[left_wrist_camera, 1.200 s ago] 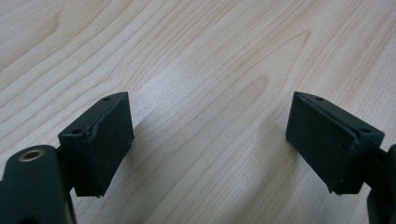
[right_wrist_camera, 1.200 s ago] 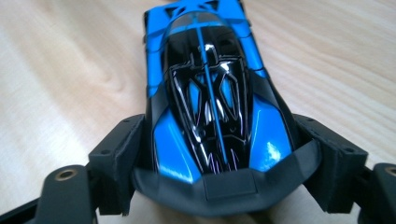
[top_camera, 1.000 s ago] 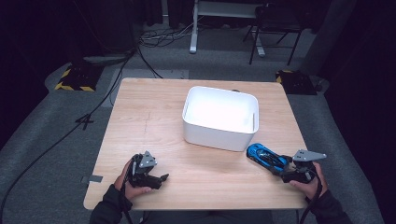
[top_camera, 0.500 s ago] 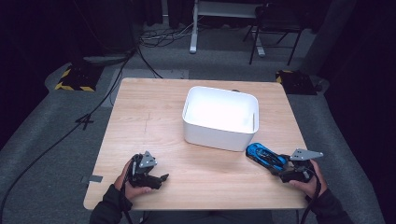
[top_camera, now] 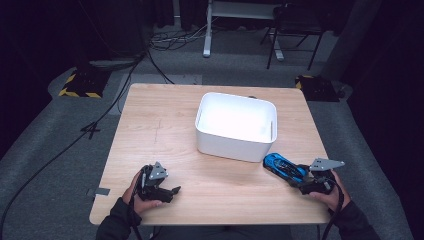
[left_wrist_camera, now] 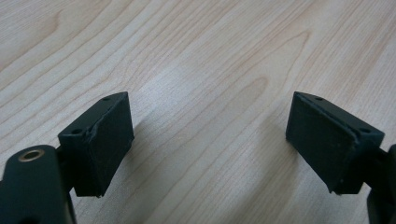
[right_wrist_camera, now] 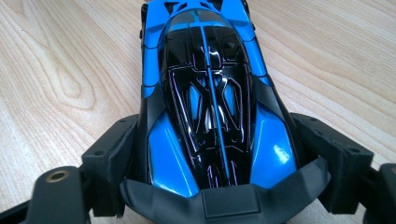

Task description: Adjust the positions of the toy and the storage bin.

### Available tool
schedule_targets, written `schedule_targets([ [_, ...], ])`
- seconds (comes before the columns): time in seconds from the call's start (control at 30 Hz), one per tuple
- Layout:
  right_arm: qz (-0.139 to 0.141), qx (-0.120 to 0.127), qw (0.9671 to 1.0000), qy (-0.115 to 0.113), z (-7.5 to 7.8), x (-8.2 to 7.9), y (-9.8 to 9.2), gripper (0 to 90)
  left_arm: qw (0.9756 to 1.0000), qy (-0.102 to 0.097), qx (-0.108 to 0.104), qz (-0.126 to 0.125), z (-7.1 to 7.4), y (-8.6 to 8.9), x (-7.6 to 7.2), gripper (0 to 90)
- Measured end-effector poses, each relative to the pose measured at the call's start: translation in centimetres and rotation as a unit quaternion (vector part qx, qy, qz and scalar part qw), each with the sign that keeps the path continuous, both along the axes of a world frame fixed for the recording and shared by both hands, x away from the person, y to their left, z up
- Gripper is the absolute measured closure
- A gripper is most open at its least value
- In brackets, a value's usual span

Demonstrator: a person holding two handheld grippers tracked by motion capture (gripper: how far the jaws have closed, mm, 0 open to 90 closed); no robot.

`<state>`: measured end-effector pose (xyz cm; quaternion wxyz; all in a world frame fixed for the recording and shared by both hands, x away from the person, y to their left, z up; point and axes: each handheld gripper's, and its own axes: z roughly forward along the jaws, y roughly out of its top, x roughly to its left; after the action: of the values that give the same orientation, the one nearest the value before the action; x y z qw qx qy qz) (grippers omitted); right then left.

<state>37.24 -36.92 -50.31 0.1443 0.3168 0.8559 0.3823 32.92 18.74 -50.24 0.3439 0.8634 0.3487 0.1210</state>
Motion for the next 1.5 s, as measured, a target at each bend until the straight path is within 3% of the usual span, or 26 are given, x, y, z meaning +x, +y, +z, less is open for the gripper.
schedule_targets([
  [0.4,-0.002,0.006,1.0000,-0.002,0.0,-0.2,0.0,23.7,1.0000,0.001,-0.002,0.000,0.0,0.0,0.1,15.2],
  [0.83,-0.018,0.032,0.9989,-0.031,0.8,-0.6,0.0,24.5,1.0000,0.000,0.000,-0.002,0.0,0.0,0.1,15.2],
  [1.27,-0.048,0.060,0.9950,-0.063,2.3,-0.6,-1.0,24.6,1.0000,0.001,0.000,0.002,0.0,0.0,0.0,15.6],
  [1.5,-0.060,0.085,0.9909,-0.086,4.0,-0.2,-1.3,24.6,1.0000,-0.001,0.001,0.002,0.0,0.0,0.0,15.6],
])
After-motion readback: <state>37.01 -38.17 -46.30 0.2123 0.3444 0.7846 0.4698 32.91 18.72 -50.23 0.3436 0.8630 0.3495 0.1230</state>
